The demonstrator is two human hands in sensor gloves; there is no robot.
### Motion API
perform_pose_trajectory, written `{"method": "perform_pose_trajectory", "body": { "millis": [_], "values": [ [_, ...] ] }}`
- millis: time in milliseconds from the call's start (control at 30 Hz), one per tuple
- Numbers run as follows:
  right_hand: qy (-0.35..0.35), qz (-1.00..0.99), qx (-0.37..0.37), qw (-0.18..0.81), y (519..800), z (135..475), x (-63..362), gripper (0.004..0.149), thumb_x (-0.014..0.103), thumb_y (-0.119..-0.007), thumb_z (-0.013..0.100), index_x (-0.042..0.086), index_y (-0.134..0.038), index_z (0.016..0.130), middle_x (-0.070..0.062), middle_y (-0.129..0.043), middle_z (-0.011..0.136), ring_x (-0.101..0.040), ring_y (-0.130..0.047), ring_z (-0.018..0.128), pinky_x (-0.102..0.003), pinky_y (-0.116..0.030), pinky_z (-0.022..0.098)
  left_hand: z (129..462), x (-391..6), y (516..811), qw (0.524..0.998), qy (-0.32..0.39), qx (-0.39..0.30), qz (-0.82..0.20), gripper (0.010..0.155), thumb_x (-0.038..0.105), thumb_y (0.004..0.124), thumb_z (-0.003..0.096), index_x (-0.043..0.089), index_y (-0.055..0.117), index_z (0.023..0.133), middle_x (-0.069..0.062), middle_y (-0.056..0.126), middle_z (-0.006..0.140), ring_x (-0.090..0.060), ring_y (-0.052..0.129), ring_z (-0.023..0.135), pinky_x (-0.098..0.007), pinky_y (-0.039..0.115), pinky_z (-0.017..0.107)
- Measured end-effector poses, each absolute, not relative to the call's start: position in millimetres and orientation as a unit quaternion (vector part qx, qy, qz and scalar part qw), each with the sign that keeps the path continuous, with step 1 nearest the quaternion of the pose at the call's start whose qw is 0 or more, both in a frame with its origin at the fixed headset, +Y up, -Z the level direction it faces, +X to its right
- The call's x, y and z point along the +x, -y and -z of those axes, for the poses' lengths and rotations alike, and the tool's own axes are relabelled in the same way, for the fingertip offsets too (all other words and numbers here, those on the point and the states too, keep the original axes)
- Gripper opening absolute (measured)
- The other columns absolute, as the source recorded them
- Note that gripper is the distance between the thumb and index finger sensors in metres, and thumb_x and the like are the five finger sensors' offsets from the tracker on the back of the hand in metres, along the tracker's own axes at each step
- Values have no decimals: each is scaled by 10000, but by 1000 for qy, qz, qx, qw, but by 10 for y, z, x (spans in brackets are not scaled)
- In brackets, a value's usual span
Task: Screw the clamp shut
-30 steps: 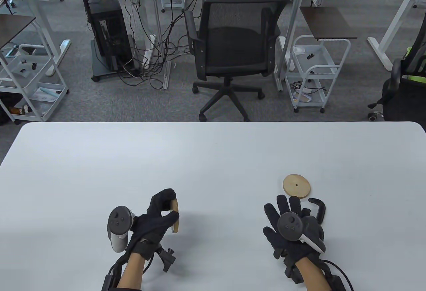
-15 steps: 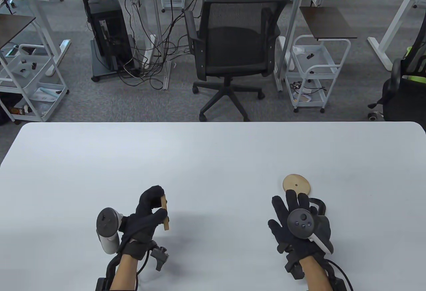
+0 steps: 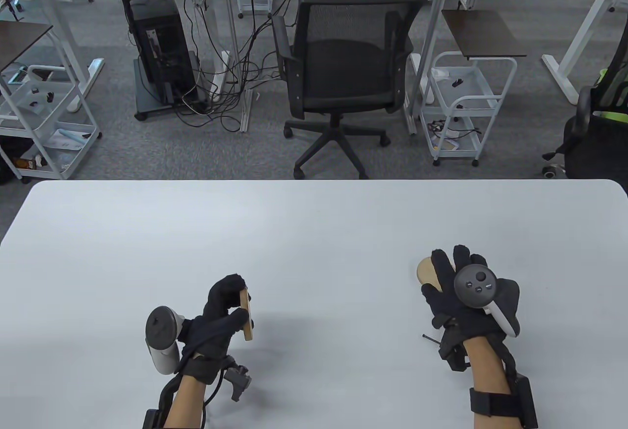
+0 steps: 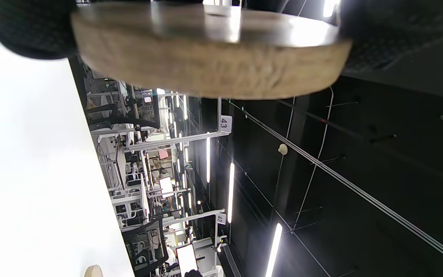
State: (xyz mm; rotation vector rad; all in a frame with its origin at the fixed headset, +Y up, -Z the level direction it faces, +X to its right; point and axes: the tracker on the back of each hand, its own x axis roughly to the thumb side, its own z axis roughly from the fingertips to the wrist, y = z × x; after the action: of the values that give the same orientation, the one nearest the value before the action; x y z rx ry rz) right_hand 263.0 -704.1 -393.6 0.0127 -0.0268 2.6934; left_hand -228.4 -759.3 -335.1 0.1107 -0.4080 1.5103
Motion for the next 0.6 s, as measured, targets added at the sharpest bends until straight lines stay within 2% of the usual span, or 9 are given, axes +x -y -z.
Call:
{"method": "perform_pose_trajectory", "body": {
  "millis": [167,433,600],
  "values": [
    [-42,-976,13,213,7065,4243,2590,797,430,-855,451,256,-441,1110,-151,-200,1182,-550,-162,1004,-771,-368,659,3340,-2261,7598,708,193,41,-678,819,674,808,501,322,415,1127,-252,395,1147,-574,511,948,-661,776,491],
    [-115,-972,14,203,7199,4617,2542,827,390,-900,429,306,-430,1104,-113,-168,1191,-530,-98,1017,-834,-308,625,3330,-2235,7636,678,200,47,-706,819,675,803,507,324,405,1130,-246,383,1153,-569,500,958,-660,770,503],
    [-150,-970,8,192,7342,4787,2563,825,322,-906,427,300,-424,1097,-130,-167,1180,-544,-105,1004,-813,-309,630,3296,-2248,7630,683,196,50,-702,819,681,797,510,324,401,1132,-246,383,1153,-567,502,958,-655,773,505]
  ]
}}
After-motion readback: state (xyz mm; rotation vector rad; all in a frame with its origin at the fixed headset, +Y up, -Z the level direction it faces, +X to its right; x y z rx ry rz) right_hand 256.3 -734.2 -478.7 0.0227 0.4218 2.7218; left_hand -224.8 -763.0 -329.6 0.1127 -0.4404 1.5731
